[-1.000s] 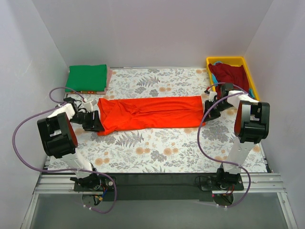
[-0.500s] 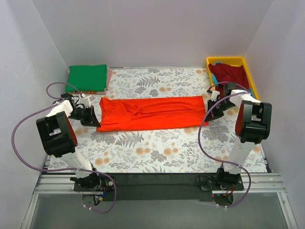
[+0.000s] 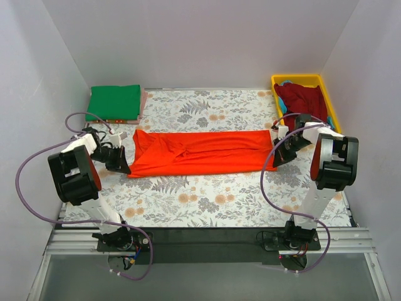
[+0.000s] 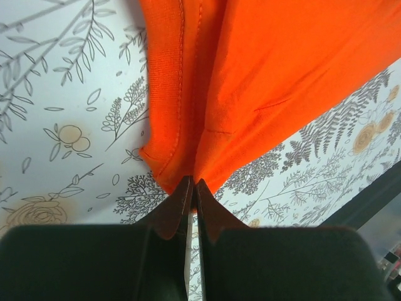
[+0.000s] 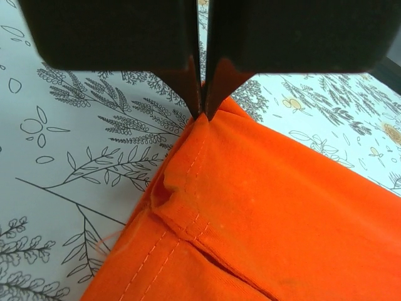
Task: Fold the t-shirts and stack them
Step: Fold the tshirt
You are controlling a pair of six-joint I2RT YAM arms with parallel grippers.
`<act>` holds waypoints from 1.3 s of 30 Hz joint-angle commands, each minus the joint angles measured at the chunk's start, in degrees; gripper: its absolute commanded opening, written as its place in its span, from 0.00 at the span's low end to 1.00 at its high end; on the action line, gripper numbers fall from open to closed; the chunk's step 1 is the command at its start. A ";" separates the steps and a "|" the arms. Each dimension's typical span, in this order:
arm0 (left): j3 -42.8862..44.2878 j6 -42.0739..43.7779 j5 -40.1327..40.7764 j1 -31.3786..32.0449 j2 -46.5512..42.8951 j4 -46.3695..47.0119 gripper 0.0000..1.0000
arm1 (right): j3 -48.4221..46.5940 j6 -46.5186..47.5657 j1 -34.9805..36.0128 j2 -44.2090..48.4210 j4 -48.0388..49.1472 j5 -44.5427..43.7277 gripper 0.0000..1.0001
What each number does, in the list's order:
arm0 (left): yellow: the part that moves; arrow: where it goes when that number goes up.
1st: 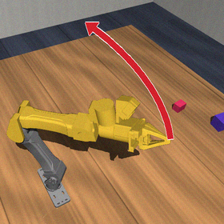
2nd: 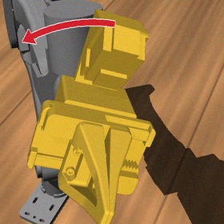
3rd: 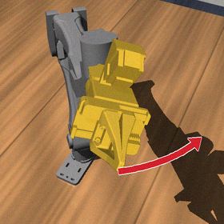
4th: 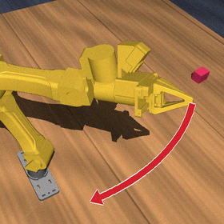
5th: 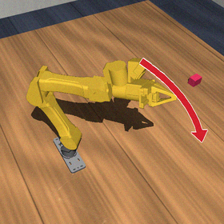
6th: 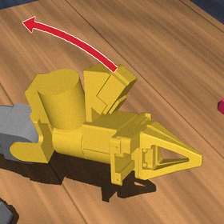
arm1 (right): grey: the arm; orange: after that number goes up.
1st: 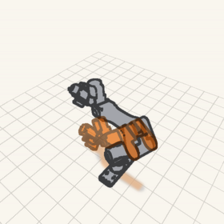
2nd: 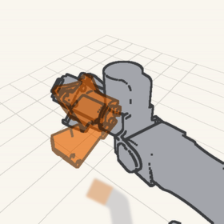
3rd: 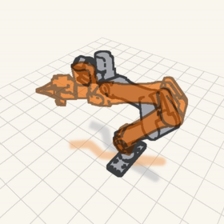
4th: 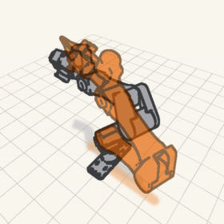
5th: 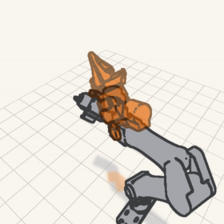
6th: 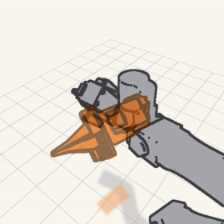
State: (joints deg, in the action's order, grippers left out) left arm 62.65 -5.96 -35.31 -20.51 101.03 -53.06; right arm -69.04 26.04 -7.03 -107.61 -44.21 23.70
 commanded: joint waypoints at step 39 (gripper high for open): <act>-1.91 -25.67 10.24 17.42 -13.06 14.55 0.29 | -9.80 7.27 13.79 4.09 -6.61 0.74 0.48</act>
State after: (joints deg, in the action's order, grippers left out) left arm 63.61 -25.32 -29.21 -6.57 87.72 -41.39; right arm -77.47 34.72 4.23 -100.55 -53.56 25.02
